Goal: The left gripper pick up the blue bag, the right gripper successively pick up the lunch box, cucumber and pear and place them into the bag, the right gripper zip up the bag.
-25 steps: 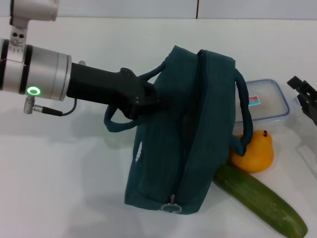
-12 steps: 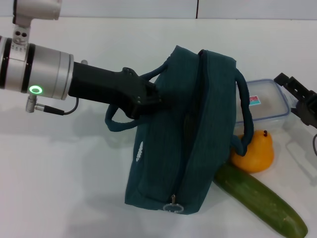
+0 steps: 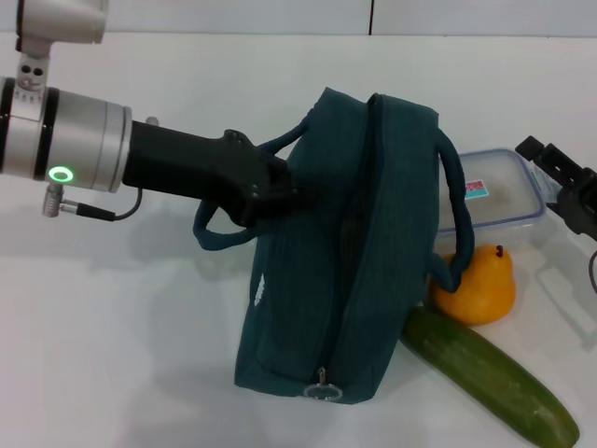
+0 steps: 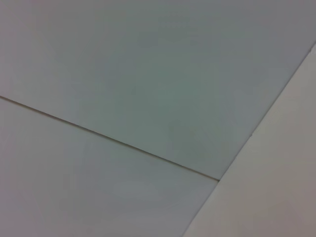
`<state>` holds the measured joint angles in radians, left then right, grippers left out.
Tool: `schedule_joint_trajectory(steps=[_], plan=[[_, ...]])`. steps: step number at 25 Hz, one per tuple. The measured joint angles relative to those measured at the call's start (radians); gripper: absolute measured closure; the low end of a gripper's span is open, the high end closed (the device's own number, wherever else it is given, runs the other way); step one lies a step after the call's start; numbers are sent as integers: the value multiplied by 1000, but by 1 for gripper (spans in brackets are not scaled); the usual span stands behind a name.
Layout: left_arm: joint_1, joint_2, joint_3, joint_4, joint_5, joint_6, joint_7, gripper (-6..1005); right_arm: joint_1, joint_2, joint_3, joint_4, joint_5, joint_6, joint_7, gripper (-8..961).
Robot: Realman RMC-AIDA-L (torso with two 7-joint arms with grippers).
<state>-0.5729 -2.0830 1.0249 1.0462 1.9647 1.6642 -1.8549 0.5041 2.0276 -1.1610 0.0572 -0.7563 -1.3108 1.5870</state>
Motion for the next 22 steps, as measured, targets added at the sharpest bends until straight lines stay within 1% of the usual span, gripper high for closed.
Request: schedule_joint_trajectory(steps=[2, 8, 19, 22], plan=[[3, 0, 0, 0, 0, 0, 1, 956, 0, 0, 0, 2, 0, -2, 0, 188], [8, 0, 0, 0, 0, 0, 11, 956, -8, 0, 0, 2, 0, -16, -6, 396], [9, -1, -1, 0, 0, 0, 11, 956, -11, 0, -7, -5, -9, -36, -48, 664], [10, -2, -2, 0, 0, 0, 11, 956, -12, 0, -3, -5, -14, -29, -62, 761]])
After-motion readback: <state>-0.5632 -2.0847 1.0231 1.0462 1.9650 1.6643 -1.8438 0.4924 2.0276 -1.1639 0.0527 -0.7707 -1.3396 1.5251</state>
